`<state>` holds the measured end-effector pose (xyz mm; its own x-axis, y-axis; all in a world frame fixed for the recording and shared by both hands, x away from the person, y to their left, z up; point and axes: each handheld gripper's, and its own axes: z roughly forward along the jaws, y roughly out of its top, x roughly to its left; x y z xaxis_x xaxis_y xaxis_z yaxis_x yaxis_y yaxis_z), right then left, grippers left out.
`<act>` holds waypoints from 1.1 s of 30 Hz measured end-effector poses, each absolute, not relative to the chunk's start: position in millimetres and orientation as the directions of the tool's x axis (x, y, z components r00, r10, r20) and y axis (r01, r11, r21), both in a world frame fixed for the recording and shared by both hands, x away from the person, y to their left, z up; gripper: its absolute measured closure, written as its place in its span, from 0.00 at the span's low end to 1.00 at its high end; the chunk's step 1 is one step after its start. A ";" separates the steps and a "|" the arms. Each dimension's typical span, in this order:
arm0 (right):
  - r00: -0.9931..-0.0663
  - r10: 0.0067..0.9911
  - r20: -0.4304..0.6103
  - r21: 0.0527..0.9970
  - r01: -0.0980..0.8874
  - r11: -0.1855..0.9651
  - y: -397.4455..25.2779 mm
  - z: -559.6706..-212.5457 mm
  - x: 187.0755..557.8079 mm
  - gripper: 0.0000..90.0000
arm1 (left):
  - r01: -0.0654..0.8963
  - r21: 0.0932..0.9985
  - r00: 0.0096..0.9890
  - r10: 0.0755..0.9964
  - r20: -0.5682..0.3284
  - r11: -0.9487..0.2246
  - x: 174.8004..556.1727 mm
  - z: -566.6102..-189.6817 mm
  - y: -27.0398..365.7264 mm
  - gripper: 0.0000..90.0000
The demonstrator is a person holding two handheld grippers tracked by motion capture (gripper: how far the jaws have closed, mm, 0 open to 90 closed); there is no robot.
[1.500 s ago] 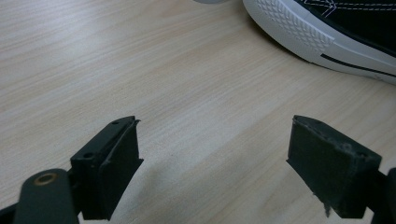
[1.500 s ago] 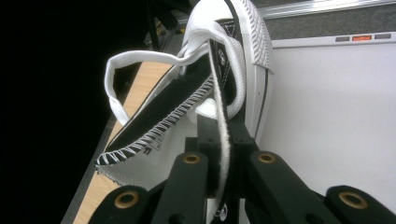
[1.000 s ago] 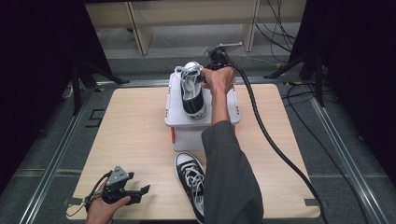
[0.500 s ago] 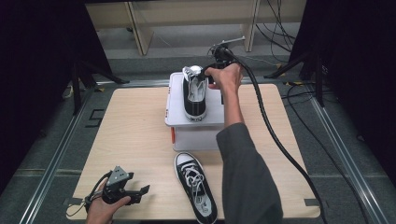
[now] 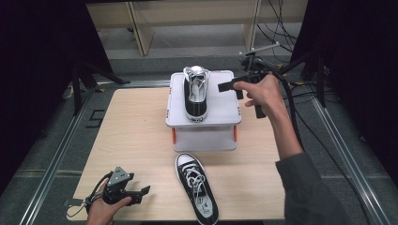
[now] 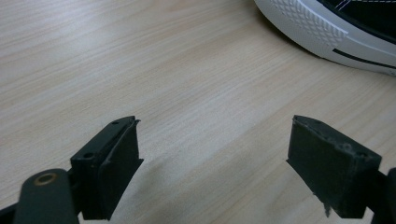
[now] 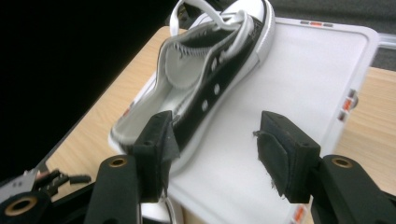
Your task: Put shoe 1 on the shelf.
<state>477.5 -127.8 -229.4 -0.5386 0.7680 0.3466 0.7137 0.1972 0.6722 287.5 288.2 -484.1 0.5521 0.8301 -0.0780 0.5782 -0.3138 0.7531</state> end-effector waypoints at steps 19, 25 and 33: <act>-0.618 0.739 0.267 0.716 0.641 0.276 -194.6 -264.7 374.0 0.48 | 0.583 0.741 0.554 0.830 -0.062 -0.333 288.9 -485.0 288.6 0.18; -0.630 0.726 0.275 0.708 0.644 0.290 -199.3 -293.1 353.1 0.48 | 0.582 0.741 0.554 0.830 -0.061 -0.334 289.3 -484.9 288.3 0.18; -0.653 0.692 0.308 0.692 0.653 0.309 -179.3 -331.4 325.1 0.48 | 0.584 0.742 0.550 0.832 -0.064 -0.329 289.9 -484.9 287.9 0.18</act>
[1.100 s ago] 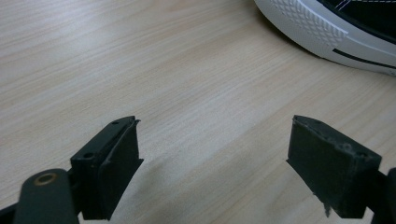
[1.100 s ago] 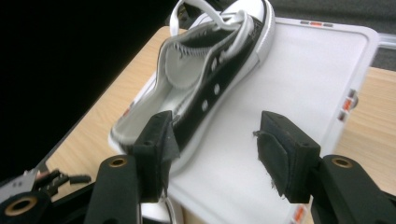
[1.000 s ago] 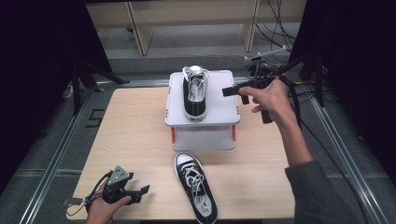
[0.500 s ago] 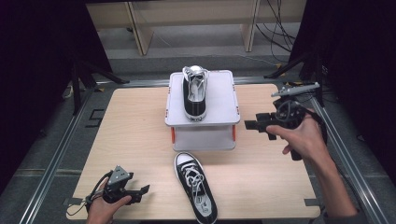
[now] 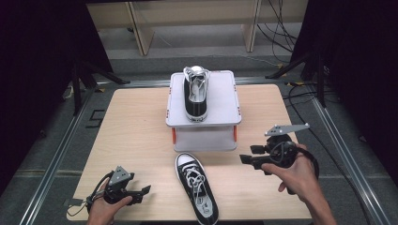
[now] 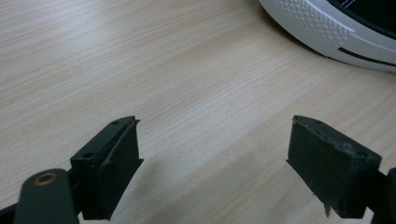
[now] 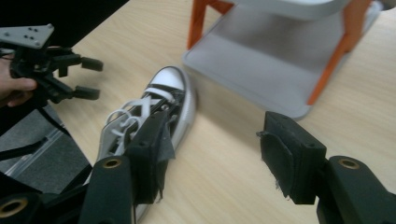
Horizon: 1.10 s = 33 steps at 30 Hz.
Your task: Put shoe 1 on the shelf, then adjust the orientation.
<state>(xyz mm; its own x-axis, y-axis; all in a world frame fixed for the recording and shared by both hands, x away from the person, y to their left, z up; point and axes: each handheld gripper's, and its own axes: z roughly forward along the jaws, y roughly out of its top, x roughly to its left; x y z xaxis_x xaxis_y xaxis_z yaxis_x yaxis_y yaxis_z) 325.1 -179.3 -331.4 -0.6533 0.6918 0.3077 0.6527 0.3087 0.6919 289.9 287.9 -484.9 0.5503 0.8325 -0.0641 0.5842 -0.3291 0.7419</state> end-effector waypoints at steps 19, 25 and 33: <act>-0.696 0.629 0.346 0.639 0.666 0.385 -140.8 -401.7 312.0 0.47 | 0.583 0.741 0.553 0.831 -0.062 -0.333 290.9 -484.6 288.2 0.18; -0.705 0.616 0.350 0.614 0.670 0.418 -127.4 -414.1 305.8 0.46 | 0.585 0.743 0.550 0.832 -0.070 -0.324 290.1 -484.7 287.7 0.18; -0.742 0.581 0.336 0.611 0.641 0.465 -107.0 -425.1 303.2 0.45 | 0.582 0.743 0.553 0.831 -0.064 -0.330 290.5 -484.2 288.6 0.18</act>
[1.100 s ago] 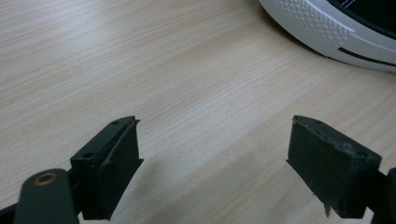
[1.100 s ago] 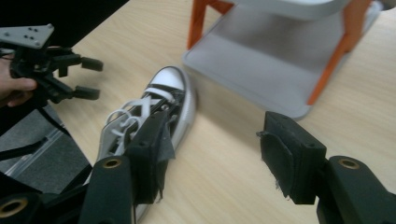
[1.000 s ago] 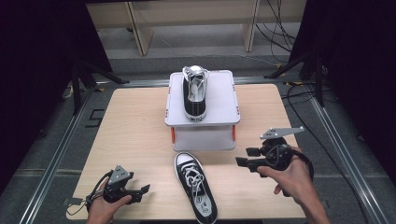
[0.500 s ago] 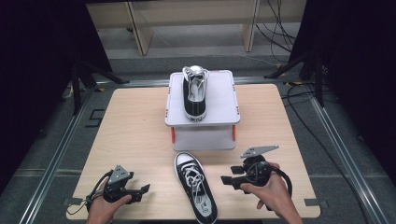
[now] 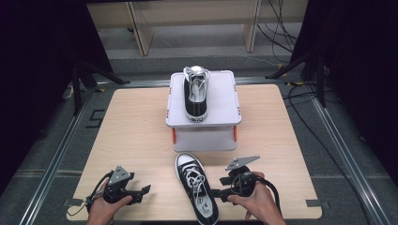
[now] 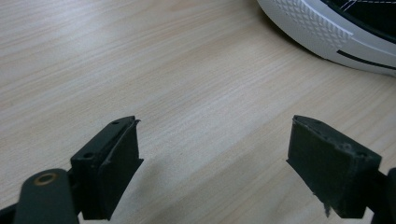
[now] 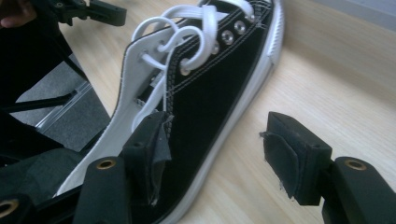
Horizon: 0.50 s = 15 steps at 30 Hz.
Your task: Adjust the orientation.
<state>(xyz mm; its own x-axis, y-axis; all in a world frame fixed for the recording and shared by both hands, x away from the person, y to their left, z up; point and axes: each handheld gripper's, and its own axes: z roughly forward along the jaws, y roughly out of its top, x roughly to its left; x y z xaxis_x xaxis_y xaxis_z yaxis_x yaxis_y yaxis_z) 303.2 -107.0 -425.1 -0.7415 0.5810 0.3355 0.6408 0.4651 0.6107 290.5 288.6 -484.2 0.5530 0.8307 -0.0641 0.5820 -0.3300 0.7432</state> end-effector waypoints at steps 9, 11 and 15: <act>-0.759 0.575 0.305 0.597 0.623 0.505 -88.9 -431.8 302.7 0.47 | 0.578 0.746 0.556 0.829 -0.064 -0.330 289.6 -484.3 287.9 0.18; -0.763 0.576 0.294 0.582 0.621 0.526 -82.3 -434.2 302.8 0.51 | 0.580 0.747 0.553 0.830 -0.069 -0.324 289.7 -484.4 287.9 0.18; -0.783 0.551 0.288 0.583 0.600 0.548 -76.6 -436.2 304.4 0.52 | 0.580 0.746 0.554 0.830 -0.067 -0.327 289.8 -483.9 287.4 0.18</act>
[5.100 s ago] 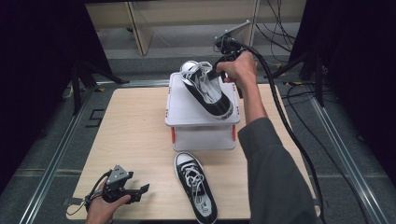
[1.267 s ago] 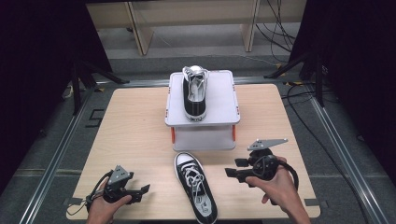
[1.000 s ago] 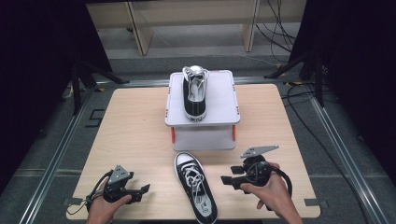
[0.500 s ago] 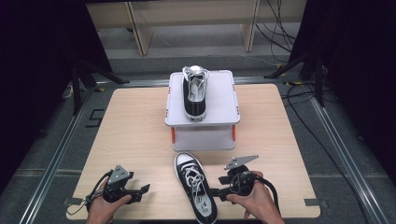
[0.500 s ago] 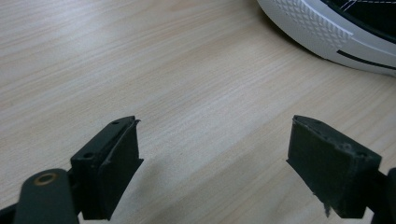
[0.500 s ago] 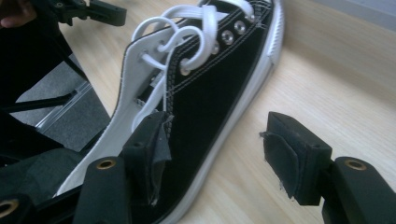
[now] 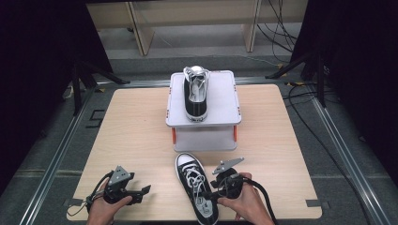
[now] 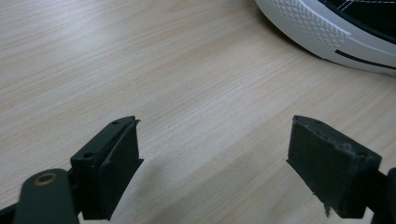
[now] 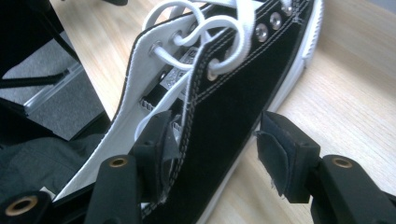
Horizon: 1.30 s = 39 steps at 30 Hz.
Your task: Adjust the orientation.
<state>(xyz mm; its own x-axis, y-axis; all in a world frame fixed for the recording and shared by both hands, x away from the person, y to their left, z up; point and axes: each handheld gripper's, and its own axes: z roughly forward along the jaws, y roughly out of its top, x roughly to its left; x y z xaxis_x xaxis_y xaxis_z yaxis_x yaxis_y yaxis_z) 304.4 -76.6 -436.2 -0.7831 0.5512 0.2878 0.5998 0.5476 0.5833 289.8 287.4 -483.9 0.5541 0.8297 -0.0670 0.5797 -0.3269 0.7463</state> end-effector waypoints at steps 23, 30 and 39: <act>-0.832 0.518 0.196 0.557 0.530 0.640 -77.1 -421.4 325.8 0.85 | 0.578 0.745 0.556 0.829 -0.060 -0.333 289.7 -483.9 287.7 0.18; -0.846 0.494 0.198 0.466 0.525 0.712 -64.5 -414.1 340.8 0.82 | 0.575 0.751 0.555 0.829 -0.066 -0.325 289.5 -483.8 287.7 0.18; -0.838 0.501 0.217 0.377 0.546 0.749 -51.7 -414.2 354.8 0.77 | 0.575 0.749 0.558 0.827 -0.066 -0.329 289.6 -484.0 287.5 0.18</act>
